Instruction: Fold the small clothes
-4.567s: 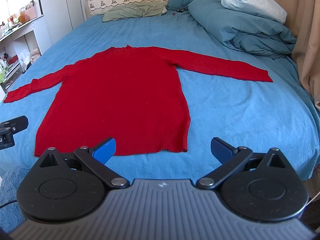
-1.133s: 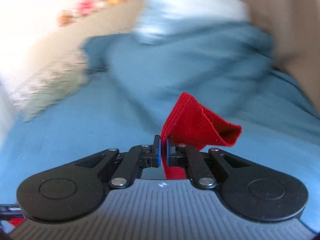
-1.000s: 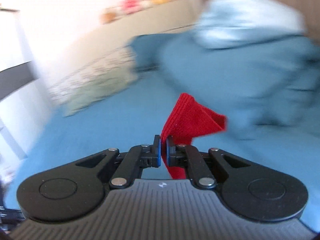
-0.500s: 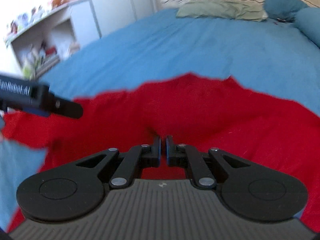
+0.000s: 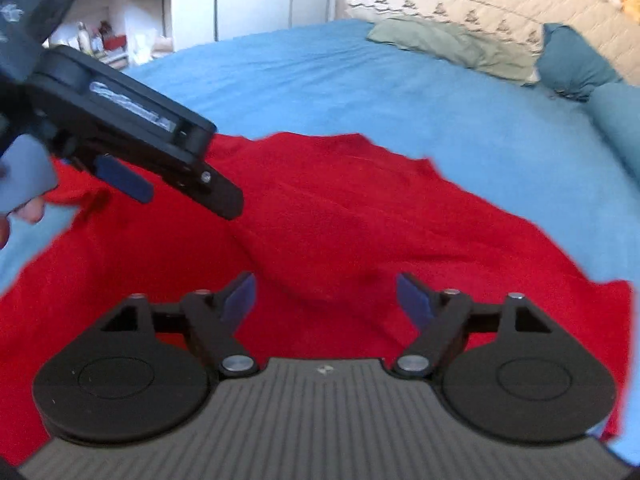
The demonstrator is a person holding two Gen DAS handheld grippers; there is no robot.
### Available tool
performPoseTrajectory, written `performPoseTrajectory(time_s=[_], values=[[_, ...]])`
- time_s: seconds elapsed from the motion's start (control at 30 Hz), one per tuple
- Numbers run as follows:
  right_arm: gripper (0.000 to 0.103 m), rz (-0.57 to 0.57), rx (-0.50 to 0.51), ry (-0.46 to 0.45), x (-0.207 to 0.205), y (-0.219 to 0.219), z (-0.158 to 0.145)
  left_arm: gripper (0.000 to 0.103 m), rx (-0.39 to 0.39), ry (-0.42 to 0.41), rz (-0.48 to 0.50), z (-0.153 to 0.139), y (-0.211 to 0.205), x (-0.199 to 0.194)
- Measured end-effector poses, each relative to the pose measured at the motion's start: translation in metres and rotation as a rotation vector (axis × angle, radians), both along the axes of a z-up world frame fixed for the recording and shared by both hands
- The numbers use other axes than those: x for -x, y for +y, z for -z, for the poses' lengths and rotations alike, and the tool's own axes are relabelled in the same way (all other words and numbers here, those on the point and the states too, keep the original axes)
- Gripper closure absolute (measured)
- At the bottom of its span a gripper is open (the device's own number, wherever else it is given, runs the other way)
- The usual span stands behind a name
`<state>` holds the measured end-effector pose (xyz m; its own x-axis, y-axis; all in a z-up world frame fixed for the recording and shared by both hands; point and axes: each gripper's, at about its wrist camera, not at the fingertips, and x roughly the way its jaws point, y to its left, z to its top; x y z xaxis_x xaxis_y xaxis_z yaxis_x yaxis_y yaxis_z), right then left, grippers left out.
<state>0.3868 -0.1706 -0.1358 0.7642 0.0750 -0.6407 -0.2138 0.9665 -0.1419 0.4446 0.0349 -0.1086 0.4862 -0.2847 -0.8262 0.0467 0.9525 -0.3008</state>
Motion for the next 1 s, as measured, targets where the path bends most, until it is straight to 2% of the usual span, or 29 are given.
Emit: performPoseTrajectory(time_s=[0.1,0.17,0.2,0.33,0.4,0.43,0.47,0.5,0.6,0.7,0.83,0.9,1.0], values=[[0.009,0.082,-0.001,0.006,0.026,-0.029,-0.006,0.017,0.024,0.014,-0.013,0.011,-0.017,-0.006],[0.009,0.167,-0.002,-0.002,0.04,-0.047,-0.006,0.043,0.011,0.036,-0.026,0.021,-0.027,-0.013],[0.009,0.21,-0.003,-0.001,0.047,-0.056,-0.004,0.047,-0.01,0.048,-0.035,0.026,-0.031,-0.015],[0.009,0.423,0.02,0.003,0.068,-0.088,0.008,0.048,-0.044,0.031,-0.079,0.031,-0.039,-0.02],[0.009,0.541,0.063,-0.005,0.075,-0.099,0.013,0.055,-0.055,0.028,-0.104,0.031,-0.04,-0.023],[0.009,0.583,0.059,0.004,0.078,-0.105,0.015,0.071,-0.063,0.028,-0.12,0.031,-0.041,-0.025],[0.009,0.622,0.044,0.017,0.079,-0.114,0.019,0.09,-0.069,0.03,-0.128,0.031,-0.041,-0.028],[0.009,0.654,0.02,0.034,0.079,-0.122,0.022,0.098,-0.066,0.03,-0.13,0.031,-0.041,-0.032],[0.008,0.698,-0.039,0.036,0.079,-0.14,0.024,0.099,-0.032,-0.027,-0.164,0.018,-0.035,-0.039],[0.008,0.696,-0.018,0.041,0.062,-0.145,0.022,0.098,-0.034,-0.139,-0.192,-0.014,-0.025,-0.038],[0.008,0.675,0.026,0.061,0.041,-0.145,0.024,0.098,-0.156,-0.257,-0.271,-0.041,0.01,-0.025],[0.008,0.66,0.048,0.063,0.032,-0.144,0.024,0.098,-0.196,-0.253,-0.283,-0.035,0.025,-0.018],[0.008,0.66,0.061,0.061,0.027,-0.15,0.025,0.098,-0.209,-0.179,-0.274,-0.006,0.038,-0.008]])
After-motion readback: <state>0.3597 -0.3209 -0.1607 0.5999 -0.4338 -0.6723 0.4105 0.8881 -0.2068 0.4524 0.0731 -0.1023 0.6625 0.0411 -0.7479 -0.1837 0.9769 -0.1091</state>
